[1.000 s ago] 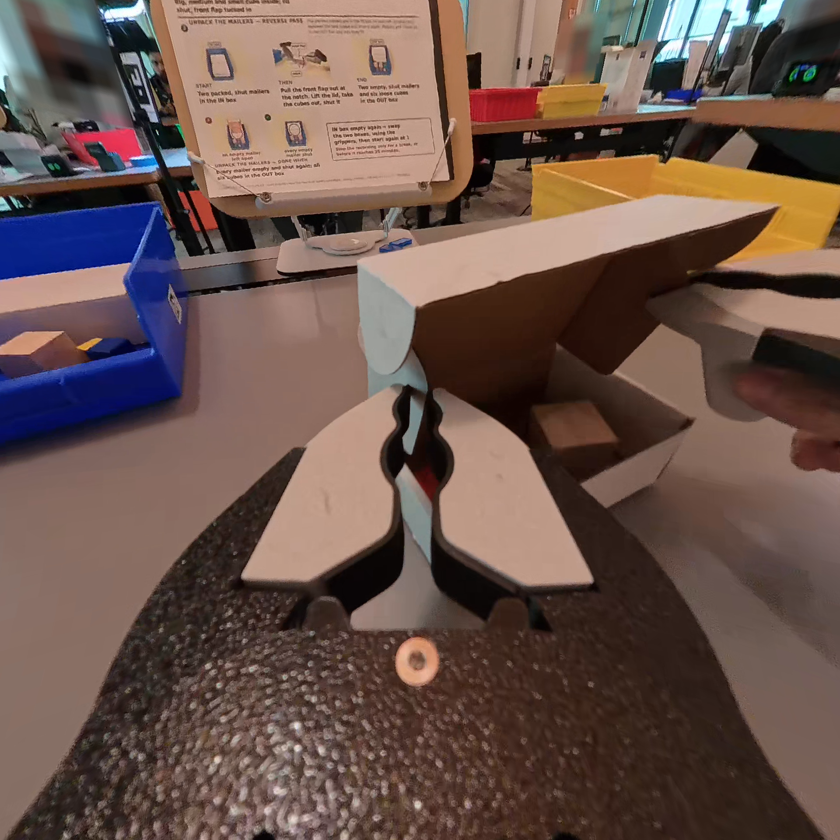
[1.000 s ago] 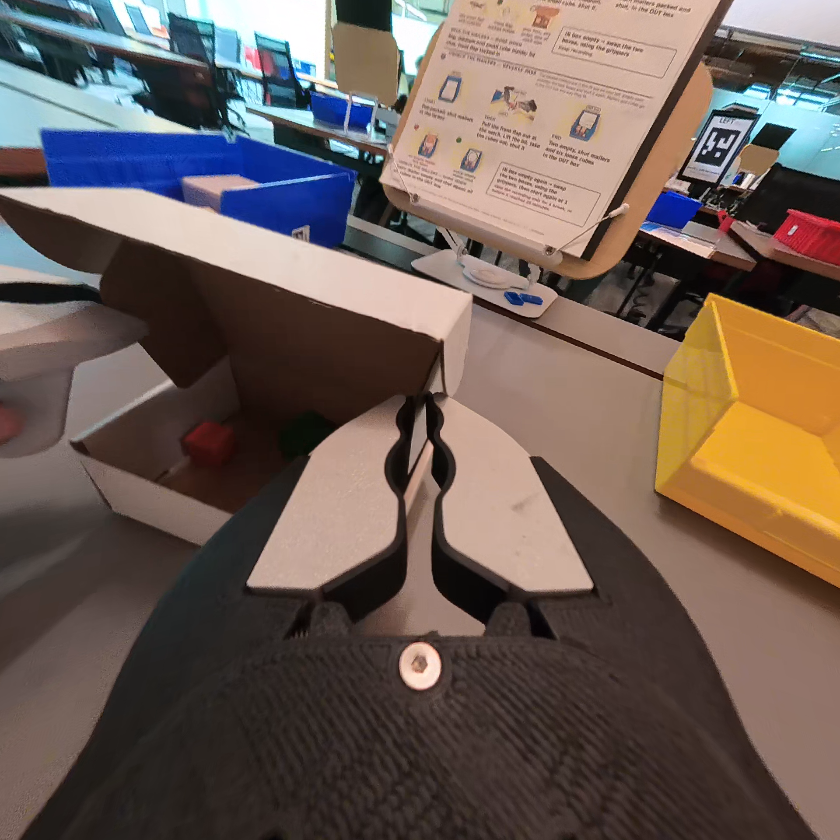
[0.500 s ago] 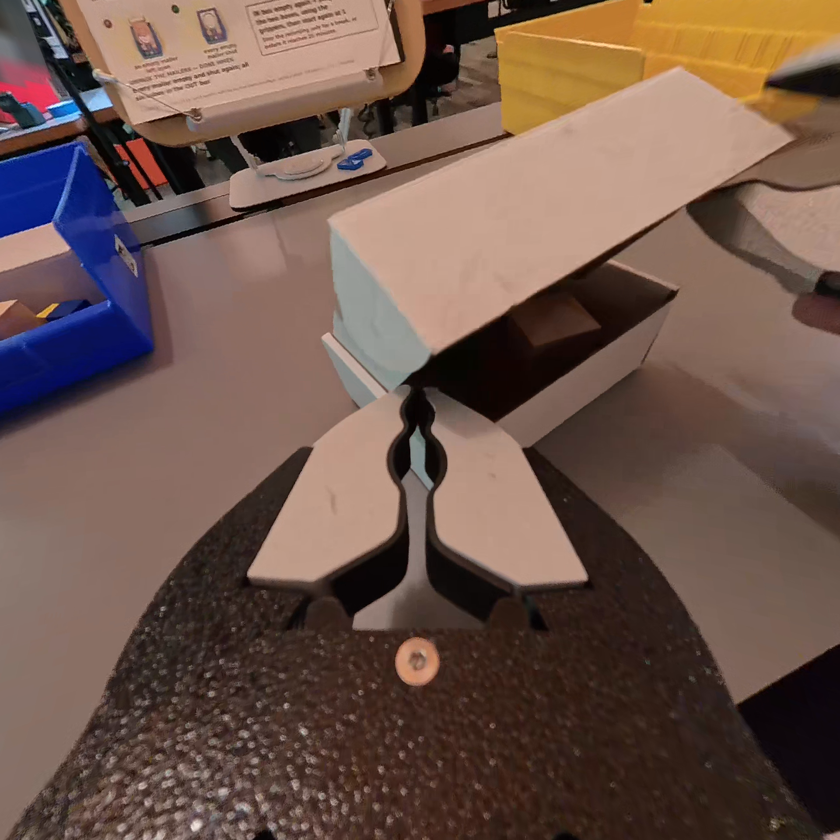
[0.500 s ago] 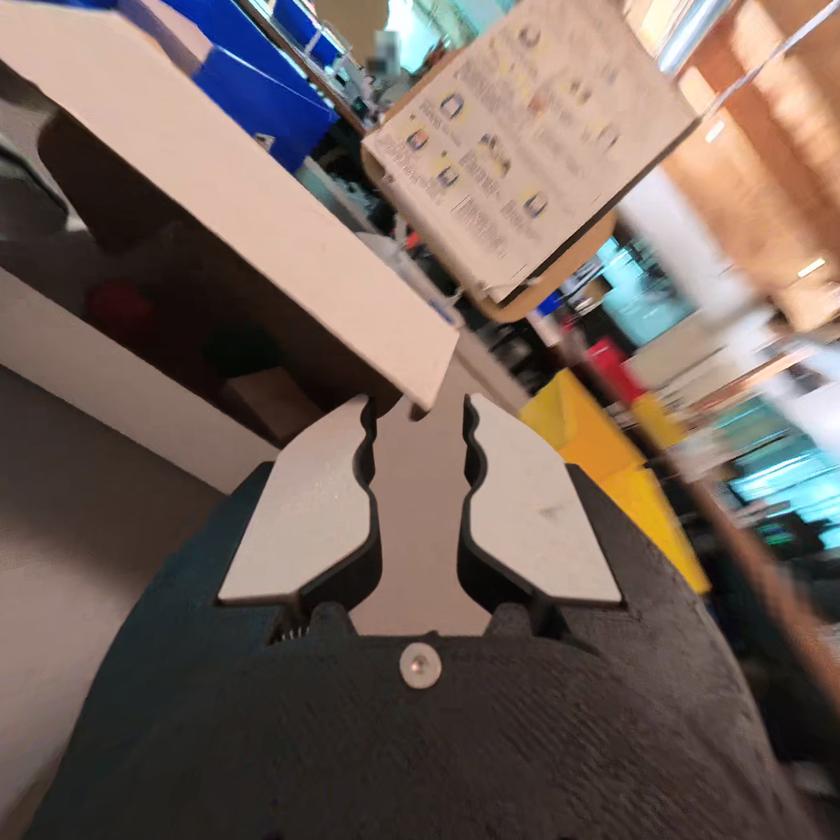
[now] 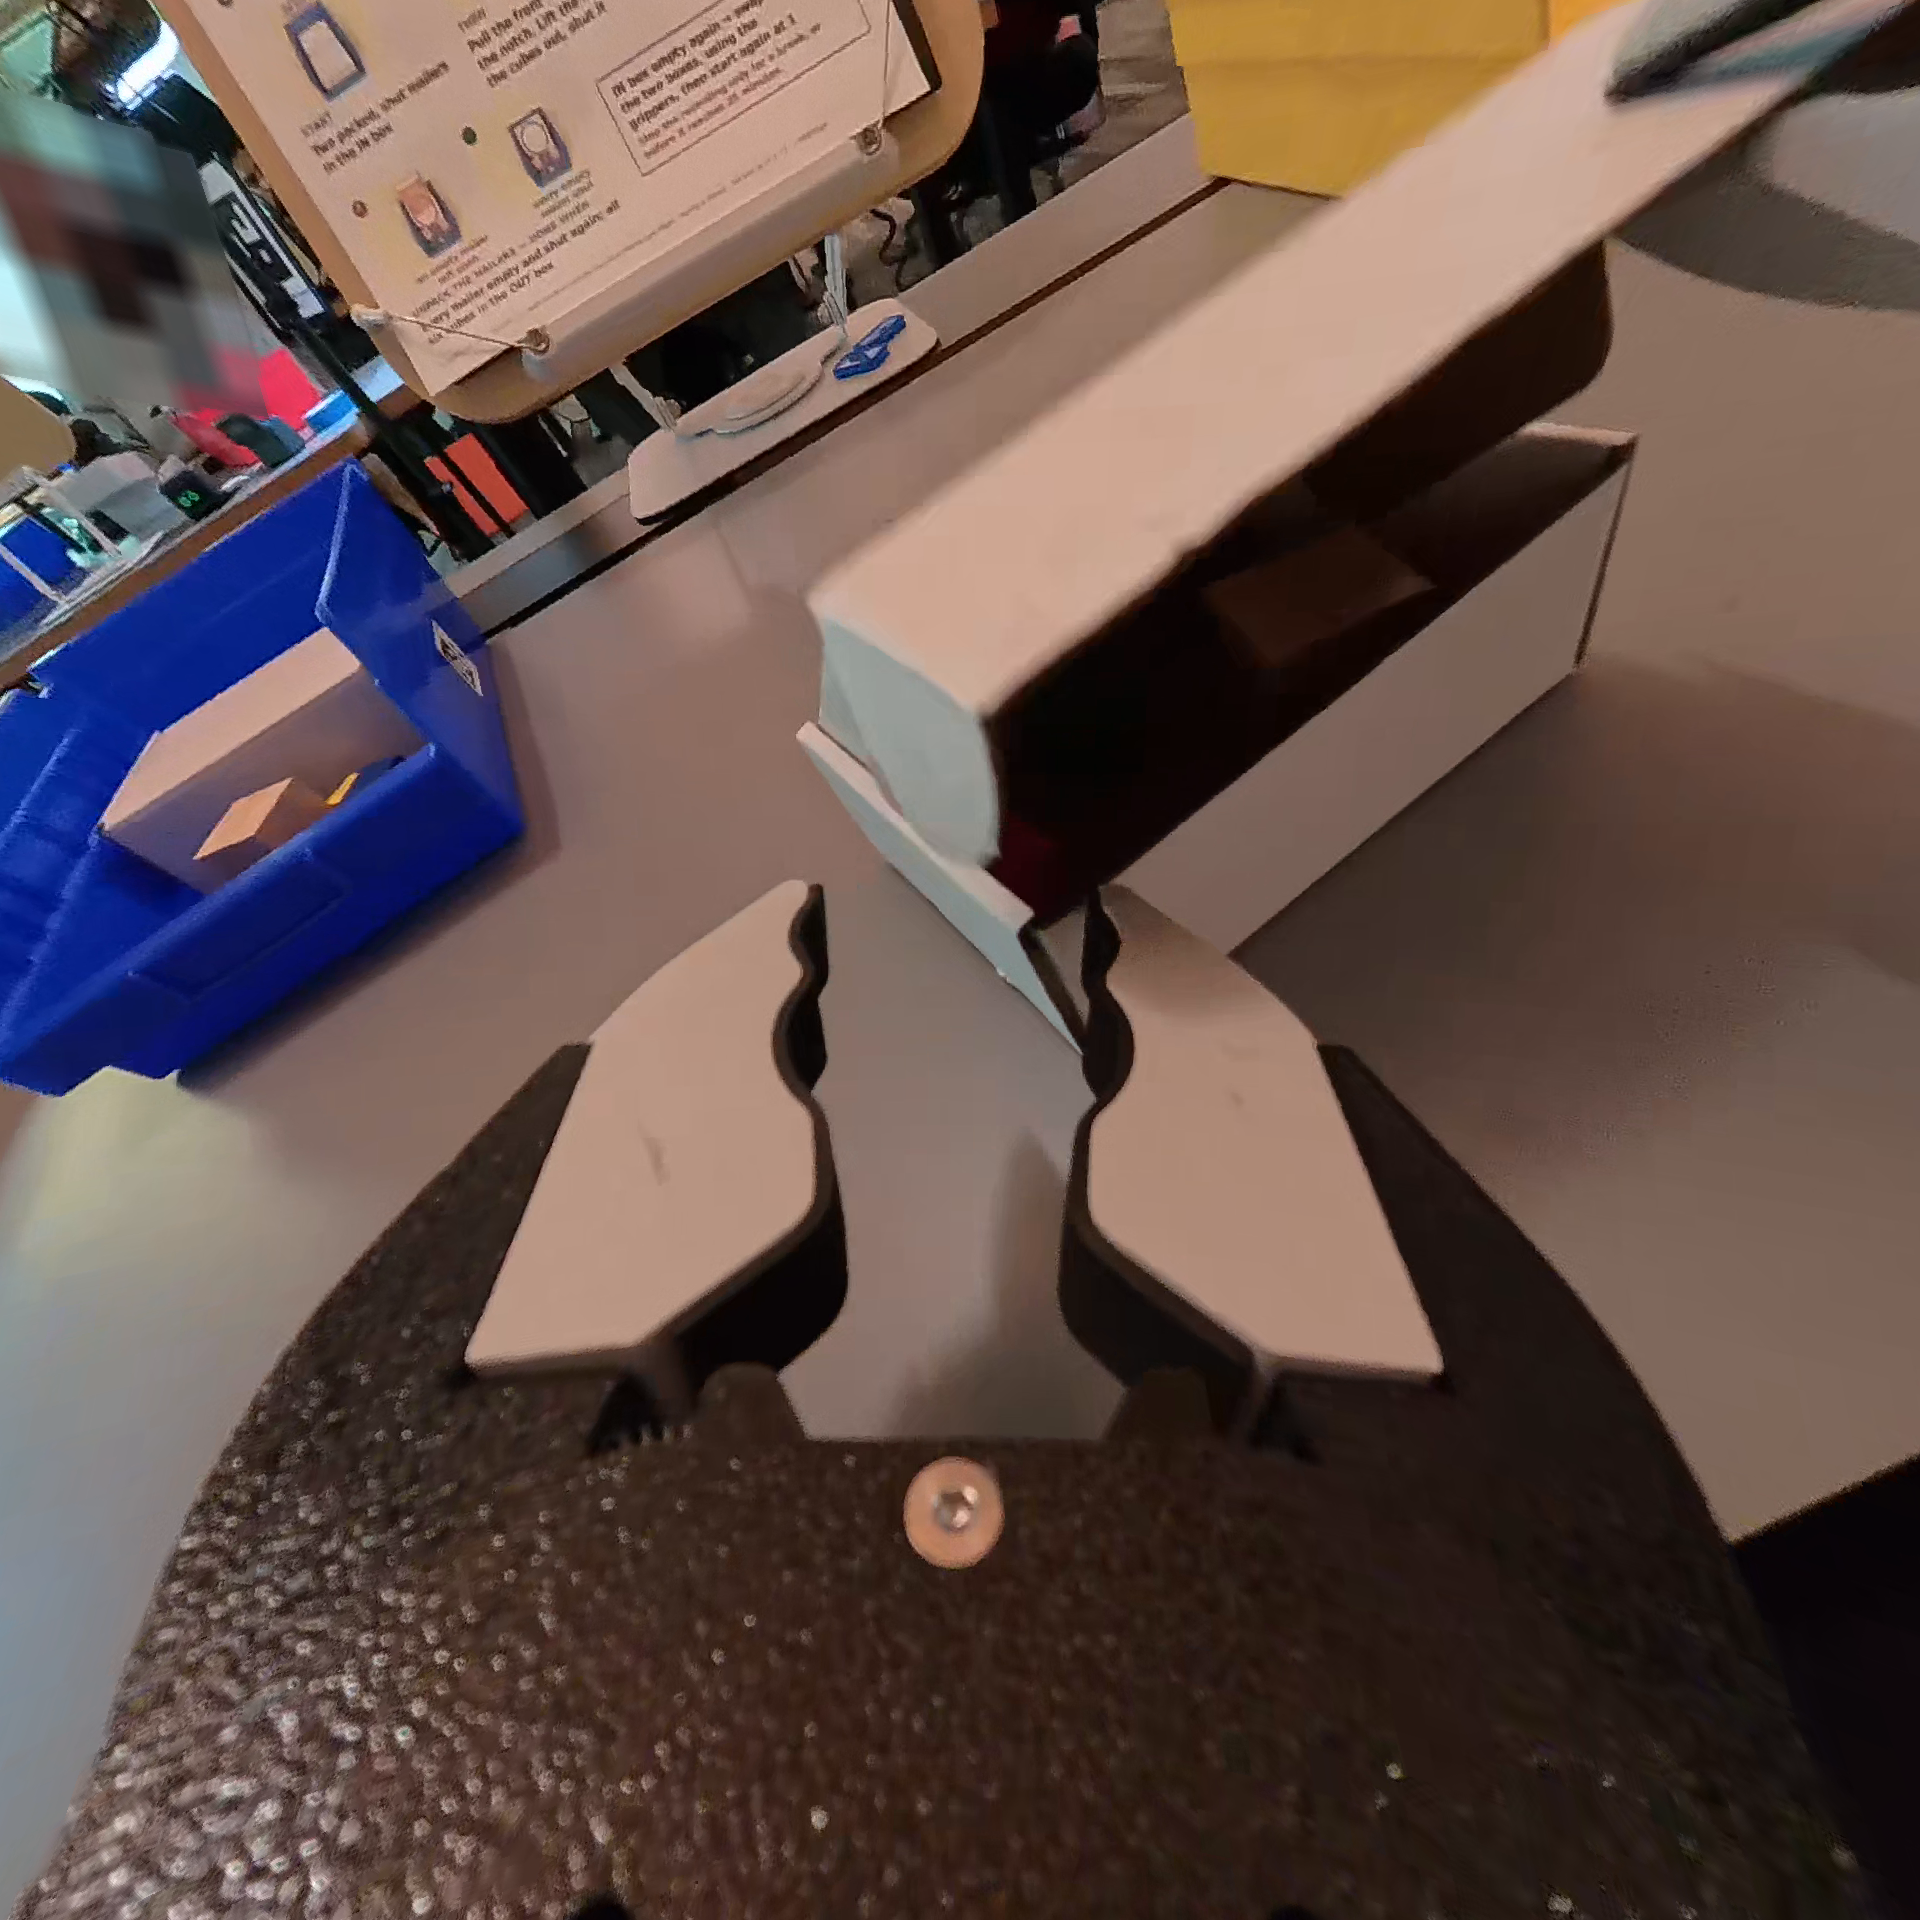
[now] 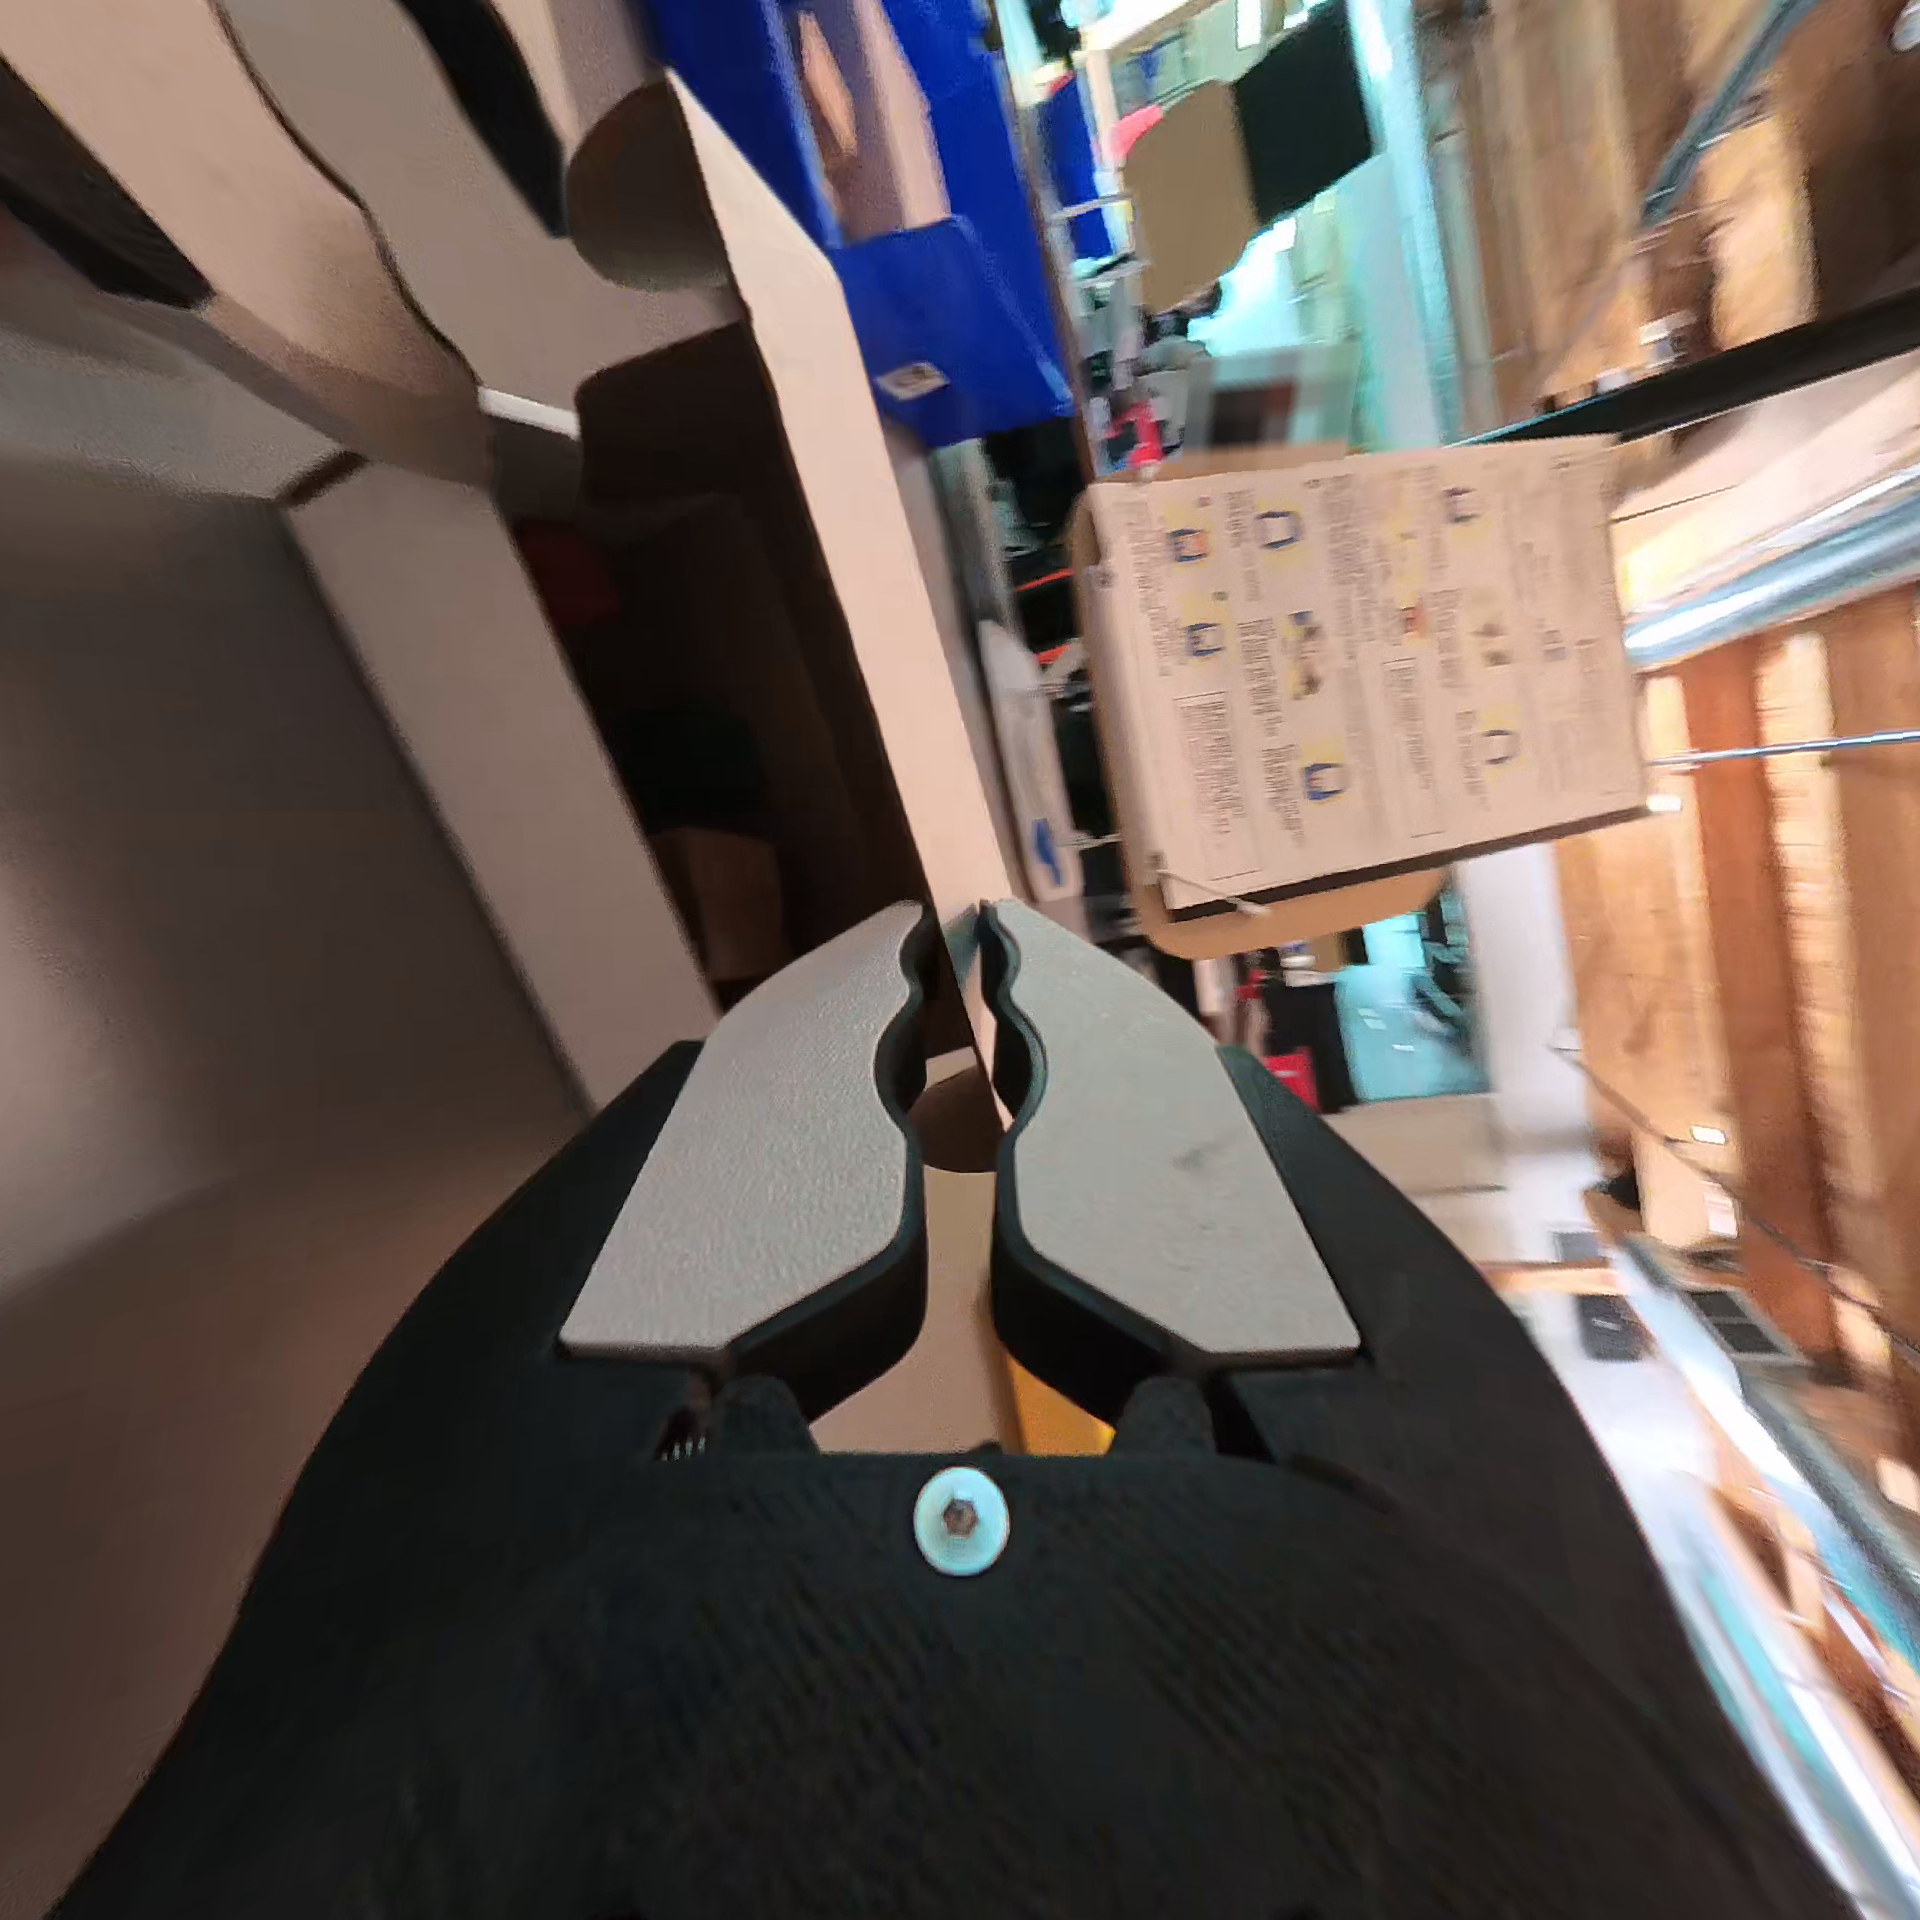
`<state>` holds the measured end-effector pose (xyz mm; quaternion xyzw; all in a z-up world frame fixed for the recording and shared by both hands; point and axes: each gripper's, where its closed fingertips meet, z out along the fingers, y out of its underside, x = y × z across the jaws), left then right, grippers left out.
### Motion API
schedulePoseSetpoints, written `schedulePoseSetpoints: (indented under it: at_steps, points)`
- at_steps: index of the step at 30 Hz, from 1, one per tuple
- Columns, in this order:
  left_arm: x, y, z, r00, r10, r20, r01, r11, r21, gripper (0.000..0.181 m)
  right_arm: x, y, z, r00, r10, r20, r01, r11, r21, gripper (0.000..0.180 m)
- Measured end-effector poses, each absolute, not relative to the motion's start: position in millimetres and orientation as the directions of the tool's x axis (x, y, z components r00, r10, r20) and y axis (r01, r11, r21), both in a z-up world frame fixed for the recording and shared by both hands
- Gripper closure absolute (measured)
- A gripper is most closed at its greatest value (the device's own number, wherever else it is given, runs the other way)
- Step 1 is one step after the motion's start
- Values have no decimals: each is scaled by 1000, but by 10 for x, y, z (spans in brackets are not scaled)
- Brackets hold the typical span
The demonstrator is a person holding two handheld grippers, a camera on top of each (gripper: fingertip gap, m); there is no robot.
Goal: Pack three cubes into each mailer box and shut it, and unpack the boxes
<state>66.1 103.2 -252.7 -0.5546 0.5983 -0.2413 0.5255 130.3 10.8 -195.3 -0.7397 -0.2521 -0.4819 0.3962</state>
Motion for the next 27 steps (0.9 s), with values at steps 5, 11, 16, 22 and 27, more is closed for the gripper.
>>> schedulePoseSetpoints:
  at_steps: [5,11,16,22,27]
  points:
    - [659,921,-2485,107,-913,-393,-362,332,-871,159,1216,43,-2188,505,124,854,726,-597,-342,172]
    - [573,933,-2722,18,-843,-538,-512,454,-729,162,1223,42,-2403,584,163,795,685,-625,-375,171]
    - [582,918,-2870,-56,-806,-589,-553,516,-654,160,1253,58,-2558,619,167,768,658,-644,-391,168]
    - [614,915,-2912,-102,-799,-593,-551,542,-635,158,1277,72,-2634,630,184,755,659,-642,-393,166]
    - [629,925,-2923,-130,-835,-535,-539,513,-669,156,1292,112,-2647,674,148,724,627,-632,-455,164]
